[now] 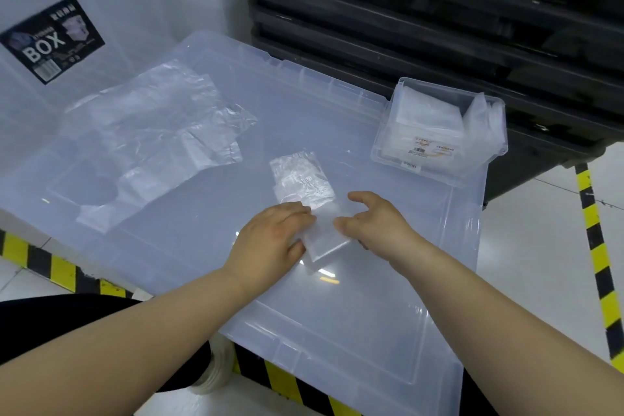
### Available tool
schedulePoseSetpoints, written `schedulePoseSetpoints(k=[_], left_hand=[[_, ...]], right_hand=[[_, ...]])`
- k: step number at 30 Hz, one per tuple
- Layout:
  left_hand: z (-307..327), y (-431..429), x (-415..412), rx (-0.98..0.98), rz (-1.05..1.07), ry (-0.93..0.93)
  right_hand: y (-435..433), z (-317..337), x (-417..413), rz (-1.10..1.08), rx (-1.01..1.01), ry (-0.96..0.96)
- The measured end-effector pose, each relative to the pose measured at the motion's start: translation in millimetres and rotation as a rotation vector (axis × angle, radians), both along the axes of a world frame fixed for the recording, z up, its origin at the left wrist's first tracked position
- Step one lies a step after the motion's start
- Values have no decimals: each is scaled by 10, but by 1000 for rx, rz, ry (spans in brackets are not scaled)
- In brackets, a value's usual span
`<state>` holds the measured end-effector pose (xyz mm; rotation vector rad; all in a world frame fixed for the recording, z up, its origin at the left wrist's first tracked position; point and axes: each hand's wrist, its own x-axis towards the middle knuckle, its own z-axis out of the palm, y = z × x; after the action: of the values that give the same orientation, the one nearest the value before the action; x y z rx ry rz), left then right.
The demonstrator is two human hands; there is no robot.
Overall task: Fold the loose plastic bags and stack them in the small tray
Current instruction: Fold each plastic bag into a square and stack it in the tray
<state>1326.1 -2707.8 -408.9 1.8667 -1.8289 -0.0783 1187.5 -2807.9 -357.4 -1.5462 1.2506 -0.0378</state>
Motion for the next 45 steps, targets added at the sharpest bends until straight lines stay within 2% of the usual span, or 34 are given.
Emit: schedulePoseSetpoints(k=[2,4,6,9,11,13,18,22,28,31,35,37,45], left_hand=[[-8,-12,39,-25,10,82],[-13,-17,78,-36,17,210],[82,-20,97,50,74,384],[158,-27,88,217,155,501],[205,-38,93,262,160,552],[238,-52,74,289,151,634],[323,-134,15,354,279,866],[381,-199,25,358,462,1149],[427,-134,46,312,535,1415],[472,-115,62,299,552,1434],[496,-89,126,304,543,1188],[475,-65,134,308,530,1138],[378,-129,-17,240,578,1311]], right_hand=[[-21,-23,-22,20,-69,-11],[-74,-32,-94,83,-289,-11],[-104,-4,-166,271,-493,-2],[-53,17,-167,555,-536,25],[-6,-5,-124,594,-574,105],[-5,-18,-80,473,-551,121],[1,-115,21,111,-278,-36],[25,-142,70,68,-278,60],[48,-71,127,63,-315,172],[48,-64,136,68,-337,200],[60,-57,143,66,-349,208],[66,-55,146,63,-350,208],[62,-73,142,26,-320,192]])
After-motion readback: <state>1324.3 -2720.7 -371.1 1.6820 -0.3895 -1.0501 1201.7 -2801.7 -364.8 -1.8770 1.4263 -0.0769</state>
